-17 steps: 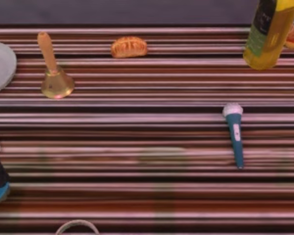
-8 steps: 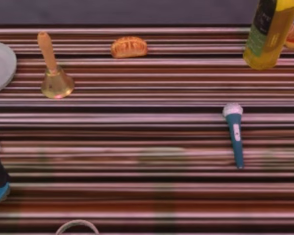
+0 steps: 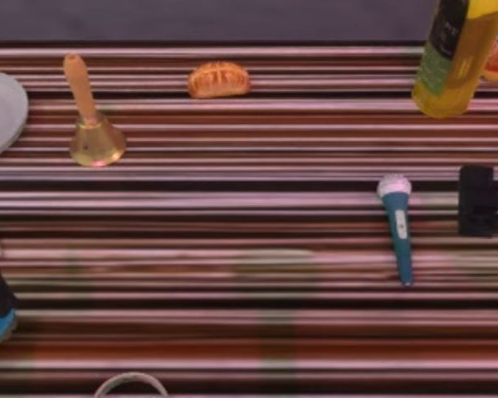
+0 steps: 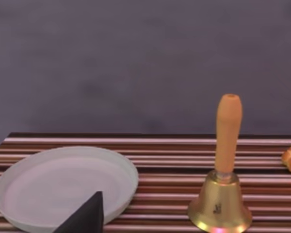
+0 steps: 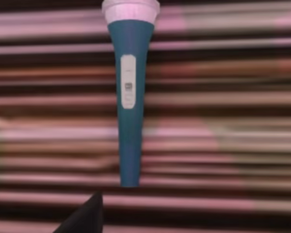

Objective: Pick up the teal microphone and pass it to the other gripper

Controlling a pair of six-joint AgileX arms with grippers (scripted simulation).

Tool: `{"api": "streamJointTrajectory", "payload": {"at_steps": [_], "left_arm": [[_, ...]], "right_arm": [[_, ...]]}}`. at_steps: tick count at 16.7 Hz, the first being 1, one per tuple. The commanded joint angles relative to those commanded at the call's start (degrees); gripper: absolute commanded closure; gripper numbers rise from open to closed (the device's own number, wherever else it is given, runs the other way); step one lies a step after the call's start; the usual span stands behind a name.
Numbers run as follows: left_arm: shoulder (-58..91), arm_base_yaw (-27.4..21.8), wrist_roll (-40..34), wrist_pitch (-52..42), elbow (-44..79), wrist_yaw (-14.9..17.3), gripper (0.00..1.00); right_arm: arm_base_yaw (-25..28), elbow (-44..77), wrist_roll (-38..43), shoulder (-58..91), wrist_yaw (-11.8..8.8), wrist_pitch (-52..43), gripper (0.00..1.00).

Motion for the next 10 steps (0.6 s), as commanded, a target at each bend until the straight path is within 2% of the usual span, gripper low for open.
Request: {"api": "streamJointTrajectory", "payload": {"at_steps": [5, 10], "left_arm": [[0.0, 0.0, 0.0, 0.0, 0.0, 0.0, 0.00], [0.0, 0.0, 0.0, 0.0, 0.0, 0.0, 0.00]], "right_arm": [[5.7, 16.0, 6.0, 23.4, 0.4, -11.3, 0.00], [8.9, 26.1, 9.5, 36.0, 0.6, -17.2, 0.00]]}}
